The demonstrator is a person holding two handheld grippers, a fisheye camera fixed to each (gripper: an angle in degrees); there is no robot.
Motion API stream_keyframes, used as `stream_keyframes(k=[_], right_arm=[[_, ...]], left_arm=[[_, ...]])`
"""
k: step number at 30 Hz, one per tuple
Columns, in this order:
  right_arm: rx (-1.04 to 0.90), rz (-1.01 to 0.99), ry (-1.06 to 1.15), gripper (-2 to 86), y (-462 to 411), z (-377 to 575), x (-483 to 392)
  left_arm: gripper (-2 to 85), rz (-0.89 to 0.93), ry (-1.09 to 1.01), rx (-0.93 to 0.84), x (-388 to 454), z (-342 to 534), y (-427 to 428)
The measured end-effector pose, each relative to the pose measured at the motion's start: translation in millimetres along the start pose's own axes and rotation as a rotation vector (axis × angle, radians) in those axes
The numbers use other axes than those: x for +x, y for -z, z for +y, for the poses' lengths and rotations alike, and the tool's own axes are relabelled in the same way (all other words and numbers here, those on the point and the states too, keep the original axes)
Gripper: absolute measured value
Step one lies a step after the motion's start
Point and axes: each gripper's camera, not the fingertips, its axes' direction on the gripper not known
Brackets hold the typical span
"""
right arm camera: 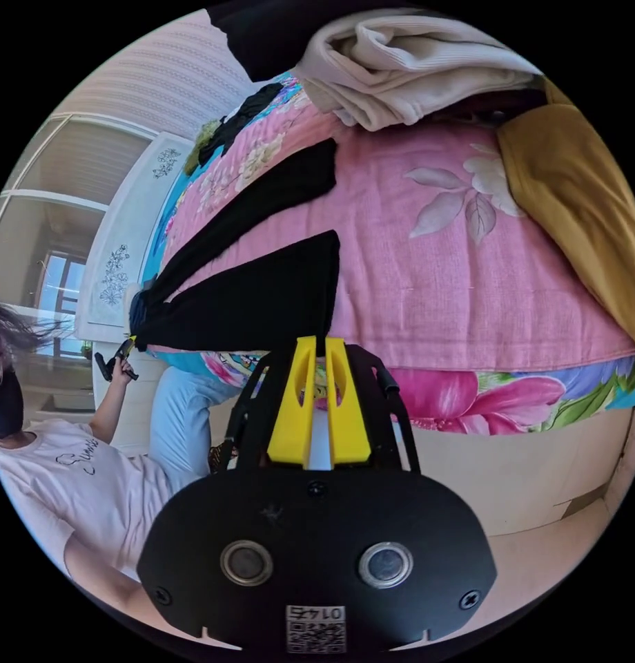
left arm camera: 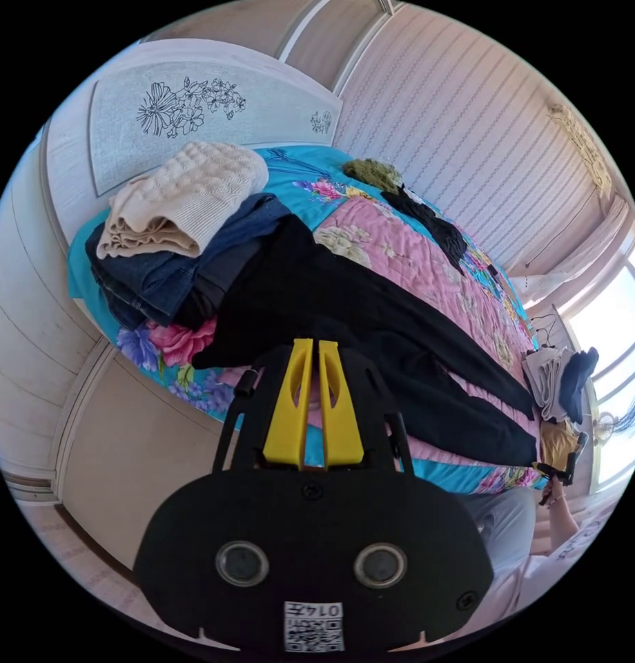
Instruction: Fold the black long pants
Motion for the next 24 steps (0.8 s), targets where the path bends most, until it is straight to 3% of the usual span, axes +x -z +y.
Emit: stream_keyframes(k=[11, 16, 21, 24], right_arm=[[0.270, -0.083, 0.021, 1.0, 44, -61, 12], [0.314, -0.140, -0.155, 1.4, 17, -111, 41], [0.399, -0.227, -0.268, 3.7, -9, -118, 66], [0.382, -0.230, -0.236, 5.5, -10, -102, 75]], left_arm=[[-0.9, 0.013, -0.067, 0.084, 35, -98, -30], [0.2, -0.036, -0.088, 0.068, 49, -148, -76], [6.0, -0.074, 0.009, 0.014, 37, -160, -110], [6.9, 0.026, 0.071, 0.083, 15, -153, -94]])
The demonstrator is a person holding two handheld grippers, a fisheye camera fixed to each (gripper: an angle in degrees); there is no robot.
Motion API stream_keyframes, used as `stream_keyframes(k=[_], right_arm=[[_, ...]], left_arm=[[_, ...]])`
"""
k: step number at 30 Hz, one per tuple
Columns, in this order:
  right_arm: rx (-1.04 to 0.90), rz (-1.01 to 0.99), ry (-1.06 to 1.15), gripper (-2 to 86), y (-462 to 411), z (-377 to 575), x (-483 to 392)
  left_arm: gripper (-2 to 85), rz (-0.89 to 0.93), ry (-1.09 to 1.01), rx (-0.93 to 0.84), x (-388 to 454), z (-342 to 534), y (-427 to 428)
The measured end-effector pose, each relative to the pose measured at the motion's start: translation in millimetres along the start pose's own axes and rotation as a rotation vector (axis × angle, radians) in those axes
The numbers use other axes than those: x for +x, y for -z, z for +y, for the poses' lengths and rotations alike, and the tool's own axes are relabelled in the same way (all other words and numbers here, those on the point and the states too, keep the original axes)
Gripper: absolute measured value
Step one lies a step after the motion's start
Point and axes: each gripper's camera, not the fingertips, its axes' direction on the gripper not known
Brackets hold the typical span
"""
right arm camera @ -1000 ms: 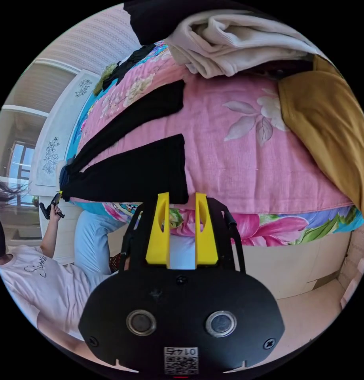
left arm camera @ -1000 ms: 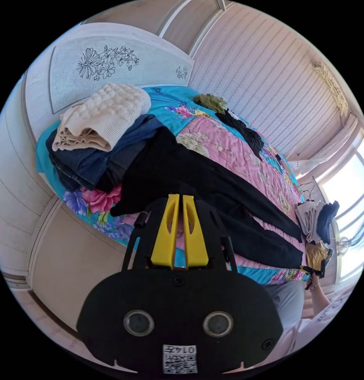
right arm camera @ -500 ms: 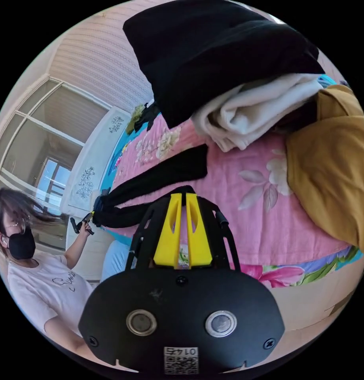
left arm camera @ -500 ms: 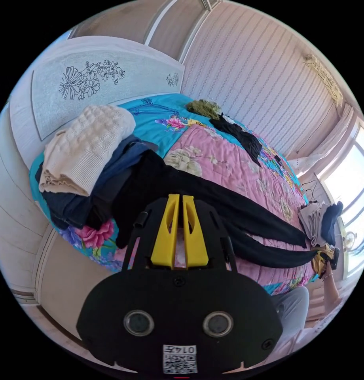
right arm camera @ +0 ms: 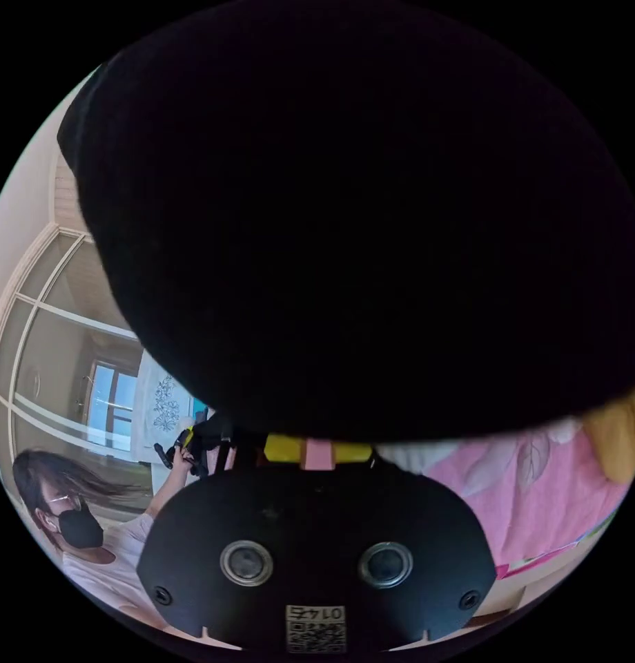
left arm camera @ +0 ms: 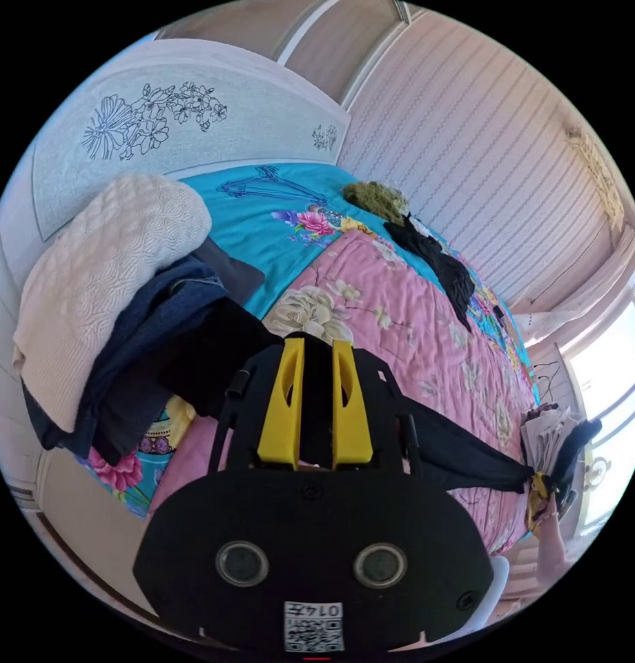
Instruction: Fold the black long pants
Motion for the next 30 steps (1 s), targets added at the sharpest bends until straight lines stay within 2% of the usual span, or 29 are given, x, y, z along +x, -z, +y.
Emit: stream_keyframes(k=[5, 10, 13, 17, 22, 26, 30], right_arm=[[0.051, -0.039, -0.004, 8.4, 29, 47, 28], [-0.029, -0.060, -0.055, 10.0, 3, 106, 59], [0.087, -0.126, -0.072, 10.6, -9, 121, 66], [0.142, -0.155, -0.062, 10.3, -32, 119, 63], [0.174, -0.170, -0.105, 3.8, -53, 110, 63], [0.158, -0.161, -0.105, 1.1, -49, 106, 59], [0.144, -0.208, -0.063, 0.2, -22, 105, 54]], left_arm=[[7.4, -0.035, 0.022, 0.129, -40, 35, 58], [6.8, -0.049, 0.152, 0.088, -92, 80, 63], [6.9, 0.046, 0.270, 0.002, -117, 97, 32], [10.3, 0.223, 0.418, 0.013, -129, 97, -12], [6.4, 0.170, 0.473, 0.013, -124, 87, -48], [0.4, 0.378, 0.522, 0.069, -132, 91, -59], [-0.7, 0.407, 0.416, 0.078, -124, 91, -37]])
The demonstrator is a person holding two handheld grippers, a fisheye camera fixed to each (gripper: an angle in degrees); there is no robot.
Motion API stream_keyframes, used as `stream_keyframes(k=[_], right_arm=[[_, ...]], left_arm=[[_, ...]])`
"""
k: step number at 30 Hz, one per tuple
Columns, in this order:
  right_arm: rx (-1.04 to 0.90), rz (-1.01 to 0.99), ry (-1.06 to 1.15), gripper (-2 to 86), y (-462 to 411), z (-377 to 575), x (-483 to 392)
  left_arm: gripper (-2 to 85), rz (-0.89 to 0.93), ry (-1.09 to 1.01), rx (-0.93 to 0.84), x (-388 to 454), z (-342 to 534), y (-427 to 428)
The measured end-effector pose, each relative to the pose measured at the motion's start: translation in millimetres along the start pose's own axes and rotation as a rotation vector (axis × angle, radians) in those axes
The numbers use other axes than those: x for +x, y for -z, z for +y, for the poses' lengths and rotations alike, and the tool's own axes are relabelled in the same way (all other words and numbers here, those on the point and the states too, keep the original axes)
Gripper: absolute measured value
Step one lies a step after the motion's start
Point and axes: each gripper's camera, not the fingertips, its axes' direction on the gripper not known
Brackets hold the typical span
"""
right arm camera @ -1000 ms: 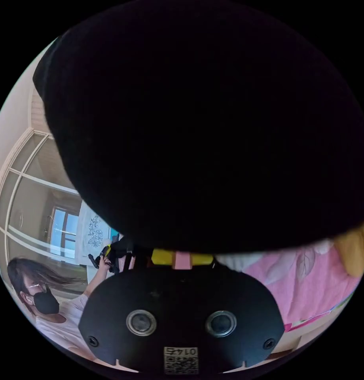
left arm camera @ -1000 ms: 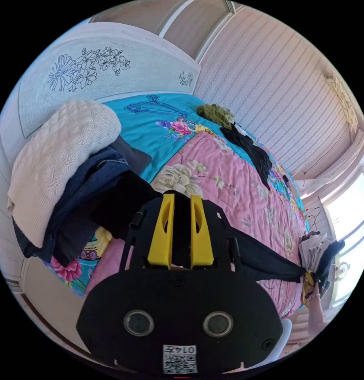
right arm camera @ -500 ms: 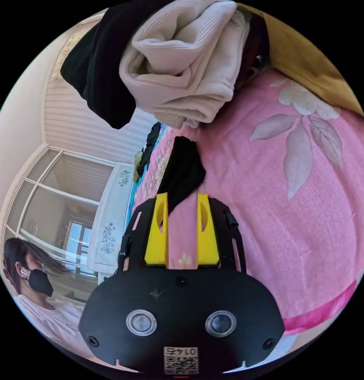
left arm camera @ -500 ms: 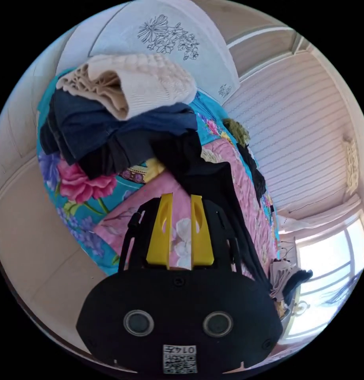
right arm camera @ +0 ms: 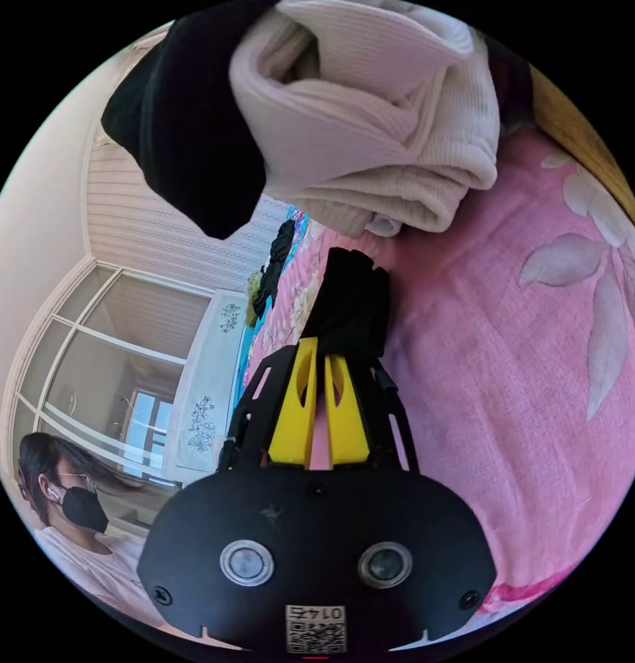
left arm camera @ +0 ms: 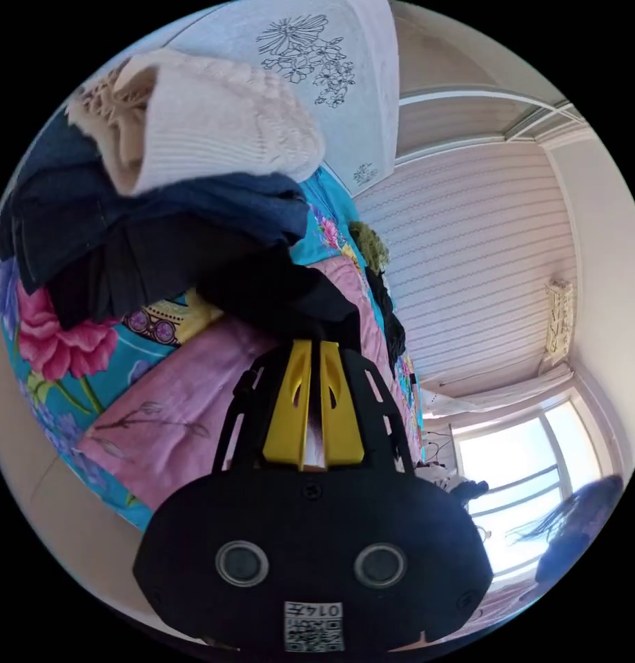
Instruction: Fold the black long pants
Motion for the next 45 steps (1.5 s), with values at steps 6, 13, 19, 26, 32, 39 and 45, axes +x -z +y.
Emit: stream_keyframes(k=[6, 13, 19, 26, 32, 39, 45], right_arm=[[-0.150, 0.039, 0.034, -0.1, 68, -7, -14], [-0.390, 0.204, -0.069, 0.7, 100, 28, 15], [-0.273, 0.348, -0.017, 2.2, 153, 44, -15], [-0.234, 0.716, 0.410, 4.7, 154, 59, -116], [-0.226, 0.592, 0.282, 8.9, 141, 53, -112], [-0.110, 0.527, 0.204, 3.0, 159, 50, -111], [-0.081, 0.428, 0.229, 0.8, 209, 60, -143]], left_arm=[[-0.8, -0.080, -0.131, -0.138, 15, 43, 38], [0.9, -0.170, -0.079, -0.261, -25, 122, 18], [0.5, -0.370, -0.433, -0.279, 52, 165, 32], [3.9, -0.319, -1.158, -0.643, 213, 336, -92], [6.1, 0.042, -1.367, -0.815, 302, 482, -225], [7.3, -0.070, -1.564, -0.921, 341, 610, -344], [1.2, -0.042, -1.472, -0.934, 343, 620, -362]])
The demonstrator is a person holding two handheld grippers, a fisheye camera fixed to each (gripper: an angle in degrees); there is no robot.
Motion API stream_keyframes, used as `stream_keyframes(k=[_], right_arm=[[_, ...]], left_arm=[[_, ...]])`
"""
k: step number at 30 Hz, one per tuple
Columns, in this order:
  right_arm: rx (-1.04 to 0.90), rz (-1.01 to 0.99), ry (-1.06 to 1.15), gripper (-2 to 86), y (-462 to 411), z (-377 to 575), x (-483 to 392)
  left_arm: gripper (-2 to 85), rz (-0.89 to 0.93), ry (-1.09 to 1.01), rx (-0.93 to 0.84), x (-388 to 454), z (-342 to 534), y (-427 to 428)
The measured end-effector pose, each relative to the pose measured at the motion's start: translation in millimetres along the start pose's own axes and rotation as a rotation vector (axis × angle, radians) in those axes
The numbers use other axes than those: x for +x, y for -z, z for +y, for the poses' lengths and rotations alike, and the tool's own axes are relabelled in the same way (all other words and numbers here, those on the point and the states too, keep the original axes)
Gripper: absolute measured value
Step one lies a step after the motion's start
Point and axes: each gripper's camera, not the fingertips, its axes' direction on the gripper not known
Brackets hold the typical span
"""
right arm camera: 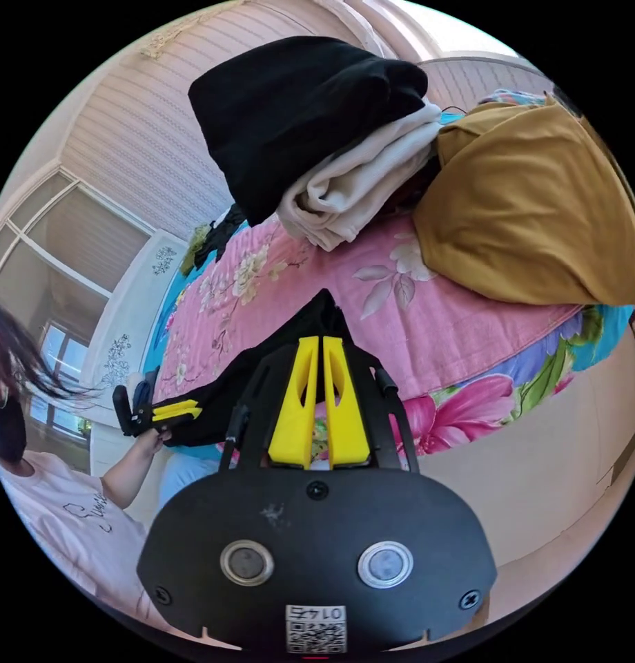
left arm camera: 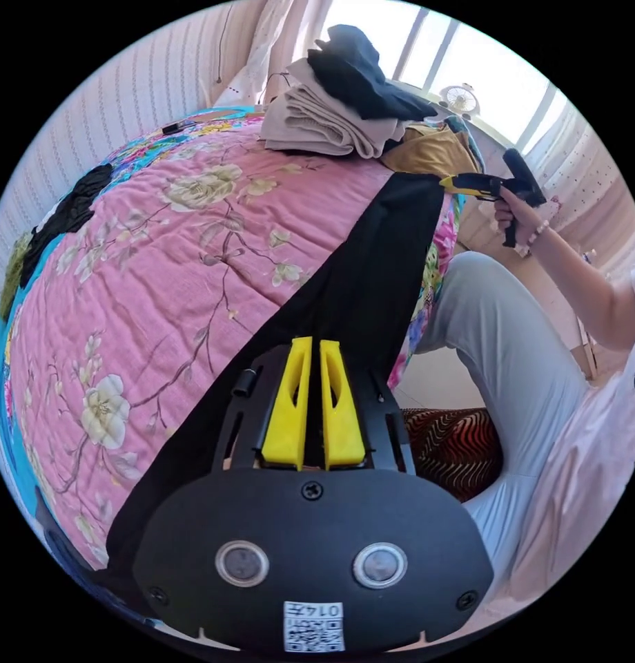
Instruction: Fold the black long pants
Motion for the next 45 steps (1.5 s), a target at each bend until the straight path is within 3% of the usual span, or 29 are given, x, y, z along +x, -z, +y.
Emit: stream_keyframes(k=[7, 12, 17, 21, 25, 29, 33, 36, 40, 45], right_arm=[[-0.131, 0.078, -0.044, 0.8, 4, 15, 11], [-0.075, 0.248, -0.047, 1.3, 33, 4, -17], [-0.079, 0.278, 0.233, 3.3, 36, -22, -105], [-0.196, 0.286, 0.420, 6.7, -7, -45, -171], [-0.226, 0.440, 0.314, 5.5, -29, -68, -171], [-0.232, 0.458, 0.324, 1.0, -29, -77, -182], [-0.167, 0.439, 0.333, 0.1, 4, -94, -214], [-0.138, 0.422, 0.317, 0.1, 16, -110, -228], [-0.237, 0.453, 0.278, 0.7, -19, -123, -228], [-0.208, 0.439, 0.247, 3.4, -4, -135, -255]], left_arm=[[2.5, -0.115, -0.016, -0.008, 4, -27, -12], [4.5, -0.174, 0.011, 0.032, 4, -28, 8], [5.7, -0.148, 0.065, -0.002, -4, -4, 27], [6.5, -0.171, 0.080, -0.070, -3, 6, 10], [5.8, -0.152, 0.118, -0.084, -16, 14, -18], [0.5, -0.063, 0.141, -0.077, -37, 15, -27], [-0.5, -0.084, 0.112, -0.056, -40, 6, -5], [0.1, -0.112, 0.126, -0.058, -52, 1, -5], [4.7, -0.087, 0.208, -0.108, -81, 2, -20], [5.7, -0.187, 0.258, -0.057, -89, 22, 34]])
